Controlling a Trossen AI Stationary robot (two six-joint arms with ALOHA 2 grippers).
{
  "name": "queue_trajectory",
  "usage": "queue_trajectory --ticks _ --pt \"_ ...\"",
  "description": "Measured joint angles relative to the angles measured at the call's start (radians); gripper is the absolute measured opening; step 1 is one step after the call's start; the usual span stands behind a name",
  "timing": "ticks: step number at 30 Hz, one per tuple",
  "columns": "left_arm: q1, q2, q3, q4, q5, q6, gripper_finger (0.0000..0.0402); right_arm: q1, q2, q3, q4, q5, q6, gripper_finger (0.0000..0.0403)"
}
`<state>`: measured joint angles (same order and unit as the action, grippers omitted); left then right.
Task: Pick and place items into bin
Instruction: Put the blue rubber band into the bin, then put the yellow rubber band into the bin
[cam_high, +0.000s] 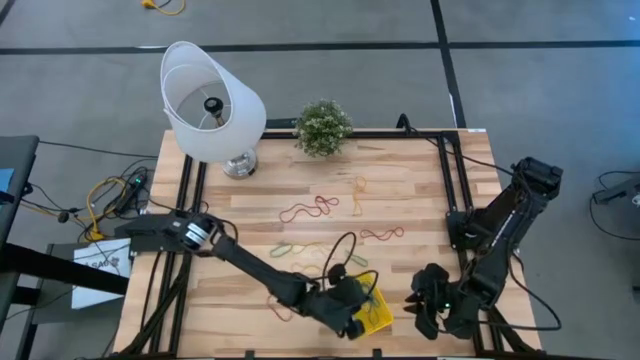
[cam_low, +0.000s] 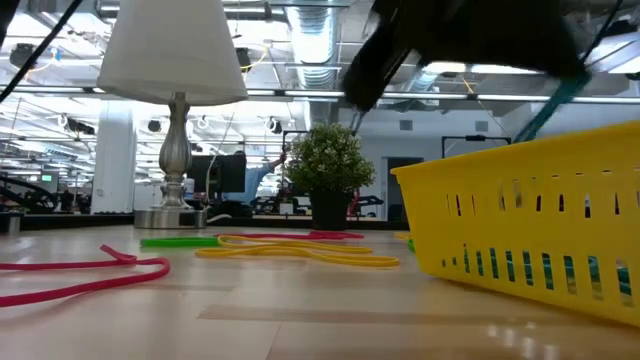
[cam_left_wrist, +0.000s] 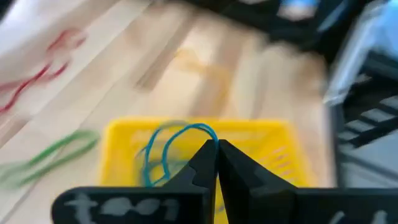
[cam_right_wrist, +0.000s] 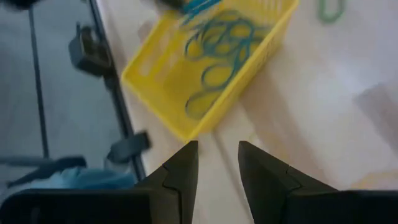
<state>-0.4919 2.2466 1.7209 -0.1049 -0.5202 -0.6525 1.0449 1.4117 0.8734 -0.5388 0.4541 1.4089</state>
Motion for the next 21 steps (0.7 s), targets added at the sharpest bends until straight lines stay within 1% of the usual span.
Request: queue_trajectory --ticks 2,4,8,10,12,15,18,21 --pt "0.008 0.000 0.000 -0.046 0.000 -0.024 0.0000 0.021 0.000 0.000 0.000 -0.008 0.005 0.0109" --pt "0.011 -0.001 0.000 -0.050 0.000 -0.005 0.0000 0.038 0.000 0.000 -0.001 -0.008 -0.002 0.0109" --pt "0.014 -0.001 0.000 -0.064 0.044 0.026 0.0012 0.049 0.000 0.000 -0.003 -0.021 -0.058 0.0109" --pt "0.015 -0.001 0.000 -0.085 0.052 0.026 0.0025 0.046 0.000 0.000 -0.004 -0.046 -0.122 0.0109" --pt "0.015 -0.001 0.000 -0.098 0.052 0.027 0.0041 0.046 0.003 -0.002 -0.003 -0.058 -0.225 0.0109" --pt "0.016 -0.001 0.000 -0.109 0.053 0.026 0.0068 0.046 0.038 -0.021 0.023 -0.070 -0.347 0.0109" --pt "0.017 -0.002 0.000 -0.110 0.072 0.027 0.0091 0.046 0.092 -0.030 0.020 -0.110 -0.420 0.0109" --pt "0.016 -0.011 0.000 -0.107 0.094 0.042 0.0103 0.042 0.156 -0.033 0.021 -0.120 -0.465 0.0109"
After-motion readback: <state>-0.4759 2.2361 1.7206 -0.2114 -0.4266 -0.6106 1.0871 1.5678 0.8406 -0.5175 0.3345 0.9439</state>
